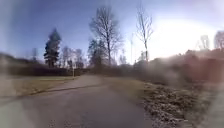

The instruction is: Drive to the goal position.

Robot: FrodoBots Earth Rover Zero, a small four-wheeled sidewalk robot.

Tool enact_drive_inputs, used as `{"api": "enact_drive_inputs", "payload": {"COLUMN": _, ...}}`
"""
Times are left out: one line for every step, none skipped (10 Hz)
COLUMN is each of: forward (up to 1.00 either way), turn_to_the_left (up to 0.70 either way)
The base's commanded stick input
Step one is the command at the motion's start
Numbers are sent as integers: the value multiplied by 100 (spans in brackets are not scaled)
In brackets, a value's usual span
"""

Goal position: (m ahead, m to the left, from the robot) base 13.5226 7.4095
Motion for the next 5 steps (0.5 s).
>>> {"api": "enact_drive_inputs", "payload": {"forward": 70, "turn_to_the_left": 0}}
{"api": "enact_drive_inputs", "payload": {"forward": 70, "turn_to_the_left": 0}}
{"api": "enact_drive_inputs", "payload": {"forward": 70, "turn_to_the_left": 0}}
{"api": "enact_drive_inputs", "payload": {"forward": 70, "turn_to_the_left": 0}}
{"api": "enact_drive_inputs", "payload": {"forward": 70, "turn_to_the_left": 0}}
